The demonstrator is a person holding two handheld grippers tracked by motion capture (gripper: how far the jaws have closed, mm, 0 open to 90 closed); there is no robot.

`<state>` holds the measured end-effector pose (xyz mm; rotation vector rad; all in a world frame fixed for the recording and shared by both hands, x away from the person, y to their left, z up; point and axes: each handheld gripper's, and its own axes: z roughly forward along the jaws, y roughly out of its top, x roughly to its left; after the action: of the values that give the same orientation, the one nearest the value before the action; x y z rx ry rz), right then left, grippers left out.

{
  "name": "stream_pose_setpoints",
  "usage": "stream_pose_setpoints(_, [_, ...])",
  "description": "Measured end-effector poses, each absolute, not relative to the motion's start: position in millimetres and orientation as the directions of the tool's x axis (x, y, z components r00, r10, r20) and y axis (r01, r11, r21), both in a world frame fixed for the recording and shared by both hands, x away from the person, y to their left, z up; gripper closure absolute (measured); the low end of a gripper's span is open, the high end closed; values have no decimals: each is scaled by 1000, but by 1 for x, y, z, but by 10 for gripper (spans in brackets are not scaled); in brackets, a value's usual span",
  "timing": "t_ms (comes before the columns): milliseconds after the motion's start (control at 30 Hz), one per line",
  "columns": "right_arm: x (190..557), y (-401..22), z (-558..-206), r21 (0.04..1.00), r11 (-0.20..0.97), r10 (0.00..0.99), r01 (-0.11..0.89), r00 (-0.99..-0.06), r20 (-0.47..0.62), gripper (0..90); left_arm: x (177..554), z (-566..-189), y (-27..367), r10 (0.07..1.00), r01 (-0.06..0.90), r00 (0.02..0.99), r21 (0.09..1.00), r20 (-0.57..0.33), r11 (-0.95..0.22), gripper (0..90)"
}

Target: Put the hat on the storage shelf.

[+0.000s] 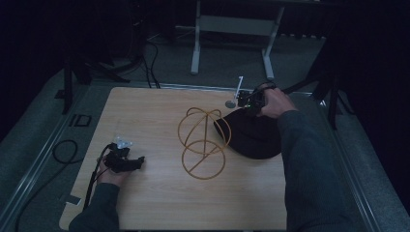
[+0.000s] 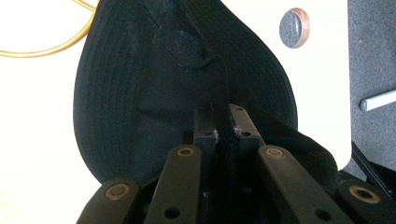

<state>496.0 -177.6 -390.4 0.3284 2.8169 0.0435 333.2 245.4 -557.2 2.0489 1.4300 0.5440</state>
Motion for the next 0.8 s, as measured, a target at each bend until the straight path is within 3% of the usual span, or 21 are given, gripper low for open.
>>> stream_pose_setpoints(800, [480, -202, -339, 91, 965, 261, 244, -918, -298, 850, 333, -557, 245, 939, 704, 343, 661, 4, -260, 269])
